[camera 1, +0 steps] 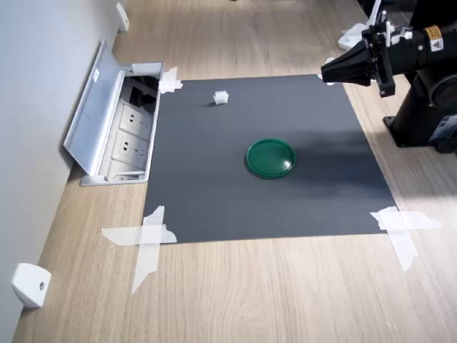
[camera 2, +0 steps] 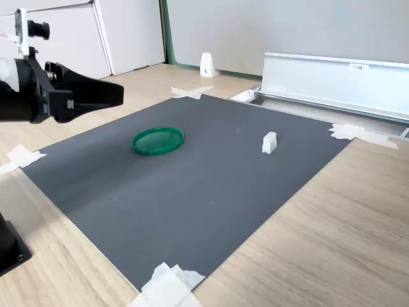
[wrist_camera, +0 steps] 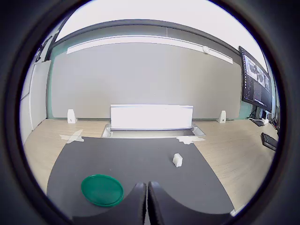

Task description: Grasp a white terminal and put it on the green lid.

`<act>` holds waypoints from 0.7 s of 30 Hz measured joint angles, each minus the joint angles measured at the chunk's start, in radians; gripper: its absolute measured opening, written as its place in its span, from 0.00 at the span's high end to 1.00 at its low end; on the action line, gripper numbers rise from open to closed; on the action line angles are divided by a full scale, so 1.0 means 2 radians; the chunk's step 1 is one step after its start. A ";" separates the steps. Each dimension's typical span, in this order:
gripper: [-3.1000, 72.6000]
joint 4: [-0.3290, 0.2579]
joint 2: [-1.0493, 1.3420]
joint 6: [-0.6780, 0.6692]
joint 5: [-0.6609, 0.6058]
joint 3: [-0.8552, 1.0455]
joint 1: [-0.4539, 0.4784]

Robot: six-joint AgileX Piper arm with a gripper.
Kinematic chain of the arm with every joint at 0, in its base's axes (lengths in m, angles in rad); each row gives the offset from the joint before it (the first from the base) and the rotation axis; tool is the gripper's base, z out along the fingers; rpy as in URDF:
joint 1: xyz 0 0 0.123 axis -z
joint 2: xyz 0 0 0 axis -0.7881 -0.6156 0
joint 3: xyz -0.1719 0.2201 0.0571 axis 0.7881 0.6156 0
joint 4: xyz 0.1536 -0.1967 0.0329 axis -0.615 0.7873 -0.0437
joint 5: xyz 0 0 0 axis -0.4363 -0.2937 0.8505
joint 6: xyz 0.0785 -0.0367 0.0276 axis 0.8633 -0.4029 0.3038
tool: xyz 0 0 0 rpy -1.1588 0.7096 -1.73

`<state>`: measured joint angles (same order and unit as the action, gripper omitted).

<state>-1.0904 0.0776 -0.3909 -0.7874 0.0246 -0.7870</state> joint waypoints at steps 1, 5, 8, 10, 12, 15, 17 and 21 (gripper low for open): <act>0.97 0.001 0.000 0.000 0.000 0.000 0.000; 0.97 0.002 0.000 0.000 0.000 0.000 0.000; 0.97 0.002 0.000 0.000 0.000 0.000 0.000; 0.97 0.003 0.000 0.000 -0.002 0.000 0.000; 0.97 0.006 0.000 0.000 -0.002 0.000 0.000; 0.97 0.010 0.000 0.000 -0.002 0.000 0.000; 0.97 0.010 0.000 0.000 -0.002 0.000 0.000; 0.97 0.007 0.000 -0.001 0.002 0.000 0.000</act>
<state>-1.0766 0.0776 -0.3931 -0.7825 0.0246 -0.7870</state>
